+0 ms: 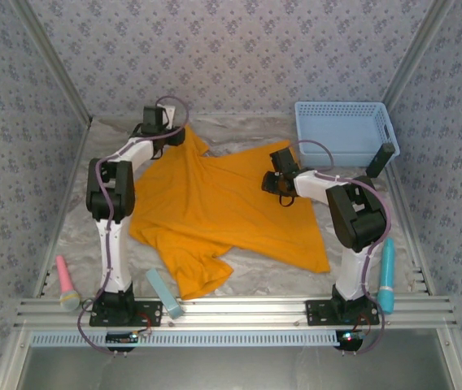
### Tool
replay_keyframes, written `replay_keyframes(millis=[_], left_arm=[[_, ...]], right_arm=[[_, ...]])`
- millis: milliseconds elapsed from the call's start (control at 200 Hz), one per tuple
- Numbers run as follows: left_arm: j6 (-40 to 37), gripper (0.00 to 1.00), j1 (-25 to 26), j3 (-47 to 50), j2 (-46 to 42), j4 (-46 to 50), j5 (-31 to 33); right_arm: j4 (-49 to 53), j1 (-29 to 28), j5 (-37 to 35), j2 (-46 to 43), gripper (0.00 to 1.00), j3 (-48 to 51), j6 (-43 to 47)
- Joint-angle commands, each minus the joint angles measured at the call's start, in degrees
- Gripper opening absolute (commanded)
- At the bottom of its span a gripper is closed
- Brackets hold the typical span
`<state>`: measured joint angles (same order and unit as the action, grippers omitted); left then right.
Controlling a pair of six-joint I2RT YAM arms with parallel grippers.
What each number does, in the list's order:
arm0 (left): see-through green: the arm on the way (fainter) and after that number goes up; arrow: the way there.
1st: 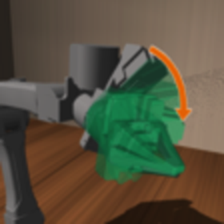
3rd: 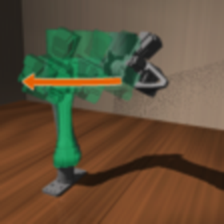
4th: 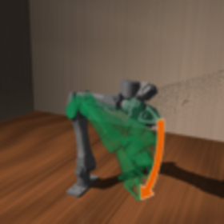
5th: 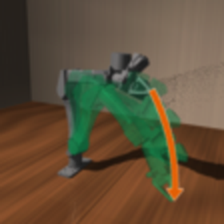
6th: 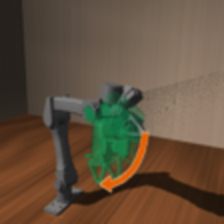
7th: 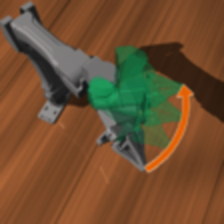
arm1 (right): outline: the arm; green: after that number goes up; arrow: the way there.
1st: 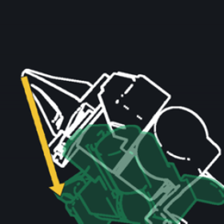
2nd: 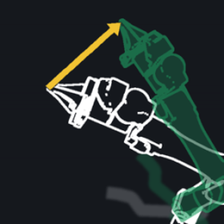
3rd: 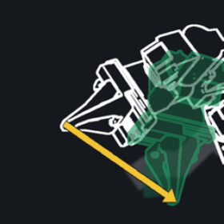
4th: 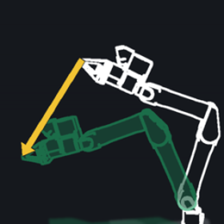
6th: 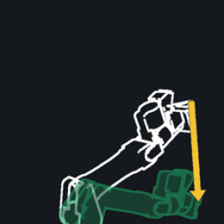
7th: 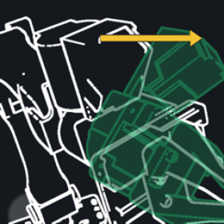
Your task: Fold the inside-out t-shirt
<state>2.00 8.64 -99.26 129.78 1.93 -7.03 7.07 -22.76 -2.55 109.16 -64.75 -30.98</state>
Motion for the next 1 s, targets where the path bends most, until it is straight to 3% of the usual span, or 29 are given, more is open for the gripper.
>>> replay_keyframes(millis=[0, 50, 185, 385, 495, 600, 665, 735, 845, 994], left_arm=[[5.72, 0.59, 0.58, -3.57, -0.3, -0.67, -5.01], [6.9, 0.67, 0.42, -8.16, 1.73, 4.57, -3.31], [7.2, 0.73, 0.21, -23.62, 9.51, 16.49, -3.46], [7.86, 0.72, 0.79, -45.7, 23.0, 31.3, -4.52], [5.48, 0.7, 2.19, -48.33, 25.16, 33.95, -6.01], [5.11, 0.57, 2.84, -47.56, 25.41, 35.17, -1.83], [4.99, 0.36, 2.62, -47.52, 25.53, 35.76, -1.63], [5.11, 0.0, 1.94, -48.03, 25.0, 36.52, -2.55], [5.15, 0.0, 0.79, -46.08, 18.7, 36.52, -0.98], [0.88, 0.0, 2.87, -30.87, 1.29, 26.08, 13.87]], right_arm=[[3.37, -0.29, -1.13, -0.61, 0.45, 0.84, 1.2], [3.42, -0.25, -1.1, -0.79, 0.45, 0.85, 1.36], [3.55, -0.35, -0.63, -0.88, 0.45, 0.79, 1.8], [4.16, -0.18, -0.44, -0.71, 0.45, 0.07, 2.58], [4.58, -0.09, -0.55, -1.04, 0.45, 0.04, 3.11], [4.67, 0.17, -0.54, -1.14, 0.45, -0.02, 3.47], [4.63, 0.3, -0.45, -1.23, 0.45, -0.02, 3.39], [4.53, 0.34, -0.18, -1.32, 0.45, 0.08, 3.38], [4.37, 0.21, -0.07, -1.58, 0.45, 0.15, 3.46], [3.71, 0.0, 0.0, -2.27, 0.45, 1.08, 3.4]])
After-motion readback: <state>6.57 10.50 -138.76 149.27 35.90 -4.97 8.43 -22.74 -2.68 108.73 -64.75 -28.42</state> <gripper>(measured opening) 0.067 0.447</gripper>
